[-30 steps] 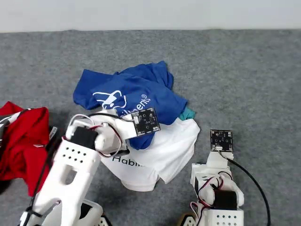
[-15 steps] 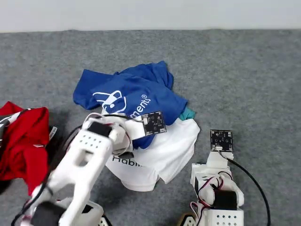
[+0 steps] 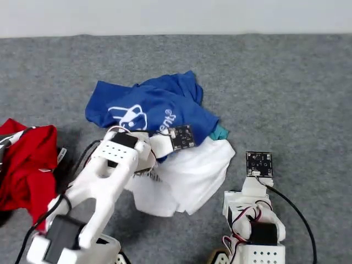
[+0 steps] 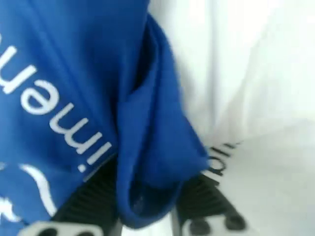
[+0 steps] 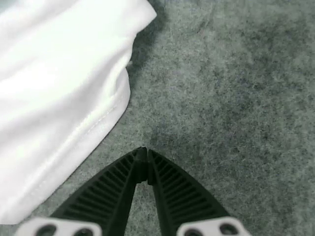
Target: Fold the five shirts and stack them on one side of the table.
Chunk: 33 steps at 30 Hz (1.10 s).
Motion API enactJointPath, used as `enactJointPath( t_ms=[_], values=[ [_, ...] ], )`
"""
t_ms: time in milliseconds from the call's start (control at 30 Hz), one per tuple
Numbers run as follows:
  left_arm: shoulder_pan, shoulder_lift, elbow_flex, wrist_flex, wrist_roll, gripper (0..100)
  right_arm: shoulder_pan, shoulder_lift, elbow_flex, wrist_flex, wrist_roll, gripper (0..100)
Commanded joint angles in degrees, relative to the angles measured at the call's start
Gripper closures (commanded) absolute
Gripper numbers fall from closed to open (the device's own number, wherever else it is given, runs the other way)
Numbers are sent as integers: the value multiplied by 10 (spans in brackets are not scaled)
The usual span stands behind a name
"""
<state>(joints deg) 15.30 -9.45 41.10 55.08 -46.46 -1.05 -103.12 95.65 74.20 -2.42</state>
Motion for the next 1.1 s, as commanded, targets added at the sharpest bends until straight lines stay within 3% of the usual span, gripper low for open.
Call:
enactJointPath(
  t_ms=[0, 233, 467, 633, 1067],
  values=[
    [-30, -100, -26, 12, 5, 996, 7, -4, 8, 4, -3, 990],
    [-133, -256, -78, 35, 25, 996, 7, -4, 8, 4, -3, 990],
    [-240, -280, -189, 33, 92, 996, 7, -4, 8, 4, -3, 990],
    [-305, -280, -250, -26, 136, 996, 7, -4, 8, 4, -3, 990],
    [-437, -280, -278, -161, 140, 996, 7, -4, 8, 4, -3, 990]
  ],
)
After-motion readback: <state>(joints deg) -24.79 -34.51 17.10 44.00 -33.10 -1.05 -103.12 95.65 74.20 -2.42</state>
